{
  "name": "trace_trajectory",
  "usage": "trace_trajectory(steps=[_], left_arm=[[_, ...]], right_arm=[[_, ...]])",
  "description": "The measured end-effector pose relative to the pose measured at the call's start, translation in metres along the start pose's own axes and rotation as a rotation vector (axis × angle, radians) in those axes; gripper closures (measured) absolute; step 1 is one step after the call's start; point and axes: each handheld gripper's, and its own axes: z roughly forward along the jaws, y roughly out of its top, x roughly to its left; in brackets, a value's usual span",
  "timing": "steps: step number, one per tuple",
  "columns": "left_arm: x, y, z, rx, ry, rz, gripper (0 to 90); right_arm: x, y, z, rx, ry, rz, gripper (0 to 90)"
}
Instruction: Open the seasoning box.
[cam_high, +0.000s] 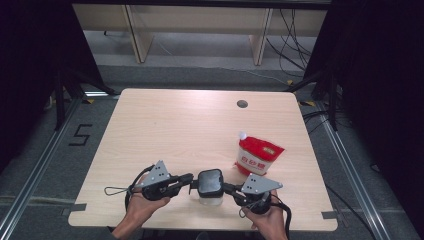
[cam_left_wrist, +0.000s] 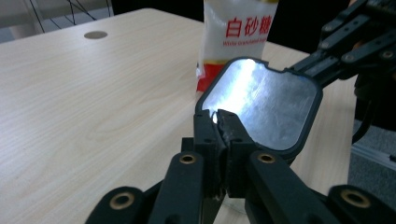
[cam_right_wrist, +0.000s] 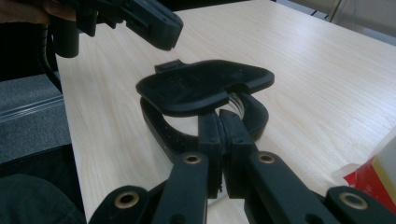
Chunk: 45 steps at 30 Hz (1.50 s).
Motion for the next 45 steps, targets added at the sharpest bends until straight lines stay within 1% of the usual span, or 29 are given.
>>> trace_trajectory(steps=[2,3,4,5,6,7,8,9,10,11,12,14,16,17,18,19,20,22,23,24,25,27,28,30,31,32,33,38,45], left_arm=[[0.001,-0.001,-0.007,0.0,-0.028,0.003,76.1],[0.002,-0.004,-0.01,0.006,-0.056,0.009,71.4],[0.003,-0.008,-0.012,0.015,-0.067,0.017,63.4],[0.004,-0.012,-0.012,0.031,-0.069,0.019,57.5],[0.005,-0.014,-0.011,0.044,-0.073,0.018,53.9],[0.004,-0.018,-0.008,0.062,-0.067,-0.004,51.7],[0.005,-0.021,-0.004,0.083,-0.069,0.02,47.6],[0.003,-0.025,0.001,0.096,-0.059,0.002,43.6],[0.003,-0.029,0.005,0.108,-0.055,0.014,40.9],[0.003,-0.032,0.009,0.13,-0.056,0.039,40.8],[0.002,-0.034,0.012,0.125,-0.062,0.043,40.4],[0.004,-0.039,0.018,0.132,-0.071,0.057,40.6],[0.003,-0.041,0.022,0.138,-0.064,0.057,41.7],[0.002,-0.042,0.023,0.132,-0.065,0.052,44.2],[0.004,-0.042,0.023,0.127,-0.07,0.073,46.3],[0.004,-0.043,0.024,0.117,-0.08,0.072,49.1],[0.006,-0.042,0.024,0.117,-0.097,0.101,53.7],[0.006,-0.043,0.025,0.1,-0.095,0.09,57.9],[0.008,-0.044,0.024,0.101,-0.092,0.102,62.0],[0.01,-0.044,0.023,0.097,-0.101,0.106,65.4],[0.011,-0.045,0.022,0.093,-0.098,0.1,67.9],[0.013,-0.044,0.023,0.083,-0.114,0.123,71.6],[0.012,-0.045,0.023,0.083,-0.107,0.114,71.9],[0.012,-0.044,0.022,0.097,-0.101,0.136,72.3],[0.012,-0.043,0.022,0.089,-0.104,0.143,72.4],[0.012,-0.043,0.021,0.095,-0.108,0.153,72.6],[0.011,-0.044,0.022,0.09,-0.101,0.138,72.6],[0.01,-0.044,0.022,0.088,-0.093,0.137,72.9],[0.01,-0.044,0.022,0.091,-0.082,0.139,73.1]], right_arm=[[0.001,0.002,0.0,-0.007,0.01,-0.008,88.3],[0.001,0.003,0.0,-0.007,0.011,-0.017,88.4],[0.001,0.004,0.0,-0.007,0.011,-0.018,88.3],[0.002,0.005,0.0,-0.018,0.006,-0.007,88.3],[0.001,0.006,0.0,-0.017,0.008,-0.017,88.3],[0.002,0.007,0.001,-0.026,0.015,-0.008,88.3],[0.001,0.008,0.001,-0.028,0.003,-0.032,88.2],[0.003,0.01,0.001,-0.024,0.013,-0.018,87.8],[0.003,0.011,0.002,-0.034,0.016,-0.013,87.8],[0.005,0.013,0.002,-0.042,0.004,-0.005,87.8],[0.004,0.015,0.002,-0.04,0.01,-0.025,87.8],[0.005,0.017,0.004,-0.053,0.005,-0.029,87.8],[0.005,0.02,0.005,-0.046,0.014,-0.03,87.7],[0.006,0.021,0.006,-0.059,0.01,-0.036,87.7],[0.006,0.022,0.007,-0.056,0.013,-0.039,87.6],[0.007,0.024,0.008,-0.056,0.017,-0.039,87.5],[0.008,0.026,0.009,-0.053,0.018,-0.044,87.4],[0.01,0.028,0.011,-0.051,0.021,-0.051,87.4],[0.011,0.031,0.012,-0.05,0.016,-0.038,87.4],[0.01,0.033,0.014,-0.054,0.022,-0.068,87.4],[0.011,0.034,0.015,-0.061,0.02,-0.068,87.3],[0.012,0.037,0.018,-0.065,0.02,-0.07,87.3],[0.013,0.04,0.021,-0.064,0.026,-0.076,87.3],[0.014,0.043,0.023,-0.054,0.037,-0.084,87.3],[0.015,0.044,0.025,-0.056,0.033,-0.074,87.3],[0.016,0.047,0.027,-0.059,0.041,-0.091,87.3],[0.017,0.048,0.029,-0.06,0.044,-0.098,87.3],[0.024,0.058,0.04,-0.052,0.048,-0.138,87.3],[0.027,0.063,0.049,-0.051,0.06,-0.141,87.4]])
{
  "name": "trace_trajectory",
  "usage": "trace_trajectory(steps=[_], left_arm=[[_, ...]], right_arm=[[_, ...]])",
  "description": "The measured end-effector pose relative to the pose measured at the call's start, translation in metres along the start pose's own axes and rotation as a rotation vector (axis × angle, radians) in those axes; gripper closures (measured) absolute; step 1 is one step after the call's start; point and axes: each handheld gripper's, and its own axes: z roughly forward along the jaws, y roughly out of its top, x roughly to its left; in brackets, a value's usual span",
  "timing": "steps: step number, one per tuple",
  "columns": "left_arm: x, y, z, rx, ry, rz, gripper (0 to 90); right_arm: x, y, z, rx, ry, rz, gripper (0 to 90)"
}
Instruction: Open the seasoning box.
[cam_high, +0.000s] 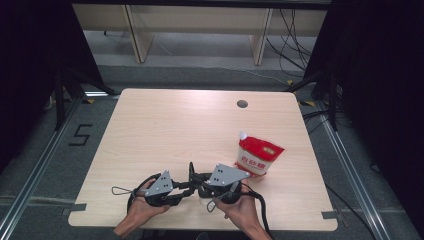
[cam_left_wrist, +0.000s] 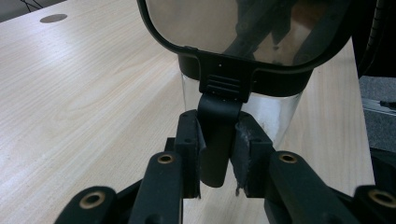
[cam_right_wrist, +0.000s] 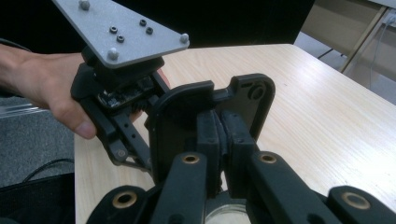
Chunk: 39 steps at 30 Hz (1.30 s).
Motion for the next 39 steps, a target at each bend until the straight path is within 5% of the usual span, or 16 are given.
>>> trace_trajectory(steps=[9,20,32,37,39], left_arm=[[0.0,-0.001,0.001,-0.008,0.006,-0.001,73.2],[-0.001,0.0,0.002,-0.011,0.005,-0.005,73.0],[0.0,0.001,0.003,-0.01,0.043,-0.021,71.4],[0.003,0.001,0.001,-0.008,0.057,-0.064,55.1],[0.005,0.001,-0.003,0.007,0.035,-0.037,49.8]], right_arm=[[-0.001,0.003,0.01,-0.005,-0.001,-0.013,87.6],[-0.003,-0.001,0.006,-0.008,0.008,0.035,84.6],[-0.009,-0.032,-0.035,-0.02,-0.046,0.073,76.2],[-0.01,-0.051,-0.058,-0.016,-0.09,0.113,70.7],[-0.011,-0.058,-0.067,-0.019,-0.094,0.129,66.5]])
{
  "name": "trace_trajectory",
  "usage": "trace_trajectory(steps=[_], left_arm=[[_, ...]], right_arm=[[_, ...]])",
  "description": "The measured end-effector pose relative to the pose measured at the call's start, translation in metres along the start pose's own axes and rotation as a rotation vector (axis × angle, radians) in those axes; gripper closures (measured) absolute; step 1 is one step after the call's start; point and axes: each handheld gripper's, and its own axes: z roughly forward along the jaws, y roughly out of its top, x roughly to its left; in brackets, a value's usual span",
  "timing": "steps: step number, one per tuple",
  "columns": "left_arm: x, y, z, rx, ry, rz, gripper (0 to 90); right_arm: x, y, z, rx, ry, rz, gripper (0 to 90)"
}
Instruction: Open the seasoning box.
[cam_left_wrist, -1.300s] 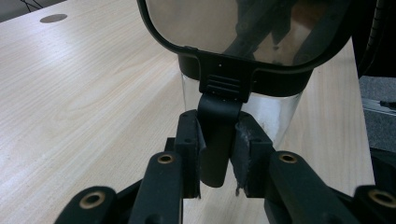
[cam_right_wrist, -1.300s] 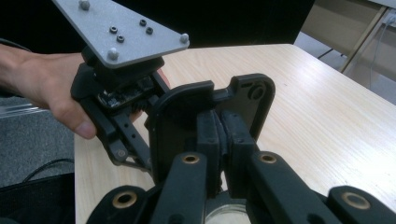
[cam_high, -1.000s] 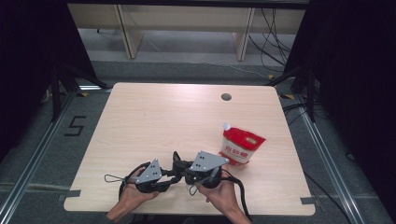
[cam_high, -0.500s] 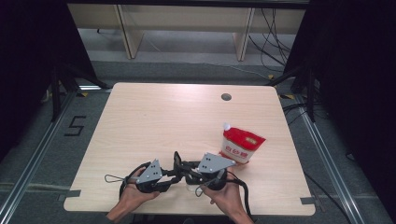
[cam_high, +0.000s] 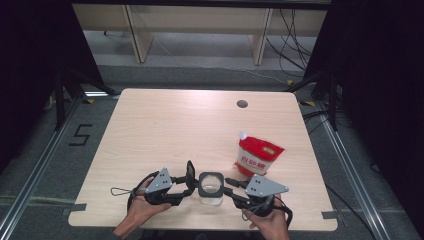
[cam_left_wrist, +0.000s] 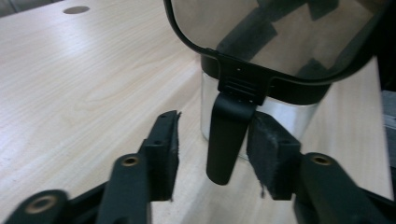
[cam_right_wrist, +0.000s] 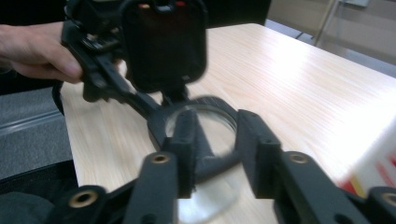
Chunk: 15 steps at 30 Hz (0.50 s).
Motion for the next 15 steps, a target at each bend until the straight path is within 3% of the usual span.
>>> trace_trajectory(steps=[4,6,11,12,13,15], left_arm=[[-0.003,-0.002,-0.011,0.045,-0.011,-0.045,36.2],[-0.002,-0.003,-0.017,0.052,-0.011,-0.059,33.3],[-0.004,-0.005,-0.032,0.044,-0.011,-0.097,28.5],[-0.003,-0.005,-0.035,0.043,-0.009,-0.081,27.4],[-0.005,-0.006,-0.038,0.043,-0.004,-0.109,26.2],[-0.004,-0.008,-0.044,0.048,0.001,-0.117,22.8]], right_arm=[[-0.007,-0.009,-0.017,-0.017,-0.039,0.029,58.5],[-0.011,-0.014,-0.026,-0.024,-0.072,0.055,55.8],[-0.017,-0.024,-0.037,-0.004,-0.085,0.114,50.9],[-0.019,-0.026,-0.038,-0.016,-0.093,0.107,50.1],[-0.02,-0.027,-0.04,-0.01,-0.099,0.106,48.8],[-0.02,-0.029,-0.043,0.002,-0.104,0.153,47.8]])
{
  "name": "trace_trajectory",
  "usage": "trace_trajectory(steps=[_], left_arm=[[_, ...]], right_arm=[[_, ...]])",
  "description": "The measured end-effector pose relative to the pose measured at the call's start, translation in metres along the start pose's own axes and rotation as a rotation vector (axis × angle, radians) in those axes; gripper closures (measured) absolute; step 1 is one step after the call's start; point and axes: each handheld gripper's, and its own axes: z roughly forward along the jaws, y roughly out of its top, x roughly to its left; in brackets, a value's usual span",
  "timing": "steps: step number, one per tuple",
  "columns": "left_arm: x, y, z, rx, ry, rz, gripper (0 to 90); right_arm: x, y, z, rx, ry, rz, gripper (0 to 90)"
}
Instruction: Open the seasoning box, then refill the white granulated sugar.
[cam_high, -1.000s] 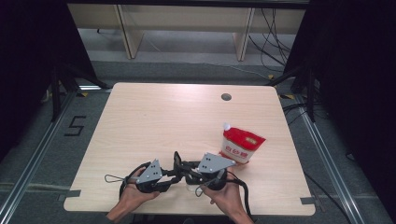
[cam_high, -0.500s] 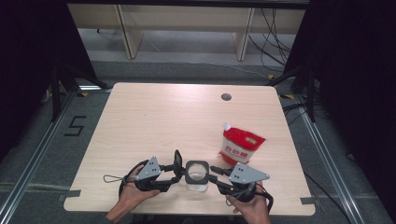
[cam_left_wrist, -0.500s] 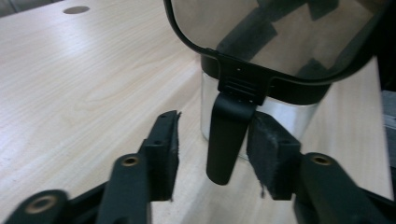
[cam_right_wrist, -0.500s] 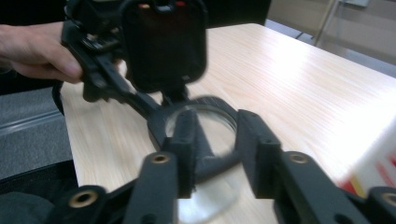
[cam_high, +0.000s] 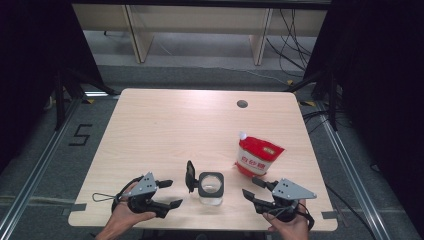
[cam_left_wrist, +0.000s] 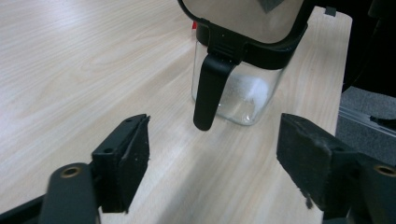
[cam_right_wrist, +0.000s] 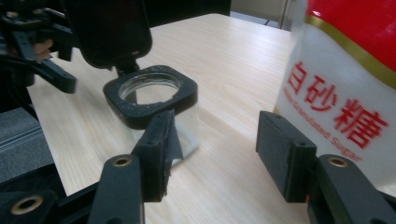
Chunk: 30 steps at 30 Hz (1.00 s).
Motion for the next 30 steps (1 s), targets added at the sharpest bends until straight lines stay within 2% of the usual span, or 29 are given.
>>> trace_trajectory(steps=[1,3,5,6,7,8,9,10,11,12,13,14,15,16,17,18,19,20,21,22,23,24,25,26,27,28,29,30], left_arm=[[-0.002,-0.001,-0.002,-0.009,0.006,-0.024,20.7],[0.0,-0.004,-0.006,-0.001,0.009,-0.029,17.7],[0.001,-0.007,-0.011,0.014,0.011,-0.024,16.5],[0.001,-0.008,-0.013,0.013,0.016,-0.017,16.1],[0.002,-0.008,-0.015,0.018,0.011,-0.004,16.0],[0.0,-0.01,-0.016,0.01,0.014,-0.035,15.9],[-0.001,-0.011,-0.018,0.022,0.014,-0.034,15.7],[-0.001,-0.011,-0.02,0.028,0.021,-0.021,15.7],[-0.003,-0.012,-0.02,0.034,0.018,-0.035,15.7],[-0.004,-0.013,-0.021,0.043,0.025,-0.029,15.7],[-0.004,-0.014,-0.023,0.063,0.044,-0.018,15.7],[-0.007,-0.014,-0.023,0.057,0.044,-0.031,15.8],[-0.007,-0.014,-0.024,0.061,0.053,-0.02,15.9],[-0.009,-0.015,-0.025,0.073,0.073,-0.01,16.0],[-0.007,-0.014,-0.026,0.071,0.079,0.038,16.1],[-0.01,-0.016,-0.027,0.067,0.087,0.002,16.1],[-0.009,-0.016,-0.028,0.074,0.085,0.006,16.2],[-0.011,-0.017,-0.03,0.078,0.087,-0.007,16.4],[-0.011,-0.017,-0.03,0.072,0.09,-0.009,16.5],[-0.011,-0.017,-0.031,0.067,0.091,0.012,16.5],[-0.012,-0.018,-0.032,0.073,0.101,0.012,16.5],[-0.013,-0.019,-0.031,0.073,0.099,-0.003,16.6],[-0.012,-0.02,-0.032,0.089,0.111,0.012,16.8],[-0.013,-0.02,-0.031,0.09,0.102,0.009,16.8],[-0.013,-0.02,-0.031,0.095,0.101,0.027,16.8],[-0.015,-0.021,-0.03,0.088,0.111,0.005,16.8],[-0.015,-0.02,-0.03,0.095,0.103,0.018,16.9],[-0.016,-0.021,-0.03,0.097,0.101,0.0,16.9]], right_arm=[[-0.001,-0.001,0.0,-0.007,0.011,0.0,47.5],[-0.003,-0.002,-0.003,-0.004,-0.007,0.001,46.0],[-0.004,-0.004,-0.007,0.002,-0.022,0.025,44.4],[-0.007,-0.006,-0.008,-0.011,-0.043,0.001,43.4],[-0.009,-0.007,-0.009,-0.012,-0.036,0.016,41.9],[-0.009,-0.009,-0.011,-0.009,-0.06,0.04,40.9],[-0.012,-0.01,-0.014,-0.009,-0.063,0.021,40.0],[-0.015,-0.011,-0.014,-0.016,-0.078,0.025,39.0],[-0.017,-0.013,-0.016,-0.026,-0.085,0.037,38.0],[-0.017,-0.014,-0.019,-0.012,-0.098,0.069,37.0],[-0.02,-0.016,-0.02,-0.027,-0.107,0.056,35.8],[-0.022,-0.017,-0.021,-0.028,-0.107,0.075,35.1],[-0.023,-0.019,-0.023,-0.024,-0.128,0.082,33.5],[-0.024,-0.02,-0.023,-0.018,-0.118,0.11,31.5],[-0.025,-0.022,-0.022,-0.014,-0.121,0.116,29.3],[-0.029,-0.023,-0.021,-0.005,-0.117,0.086,28.5],[-0.03,-0.025,-0.02,0.001,-0.109,0.106,27.4],[-0.031,-0.026,-0.02,0.005,-0.122,0.104,25.1],[-0.03,-0.026,-0.019,0.014,-0.13,0.117,22.6],[-0.032,-0.026,-0.018,0.017,-0.129,0.106,23.1],[-0.03,-0.026,-0.018,0.024,-0.13,0.128,24.0],[-0.03,-0.026,-0.017,0.018,-0.133,0.123,24.3],[-0.03,-0.026,-0.018,0.025,-0.135,0.138,24.0],[-0.031,-0.026,-0.018,0.024,-0.136,0.133,24.0],[-0.033,-0.026,-0.018,0.03,-0.141,0.131,23.8],[-0.037,-0.027,-0.017,0.015,-0.142,0.108,23.7],[-0.038,-0.028,-0.017,0.014,-0.157,0.114,23.4],[-0.039,-0.028,-0.018,0.018,-0.155,0.124,22.6]])
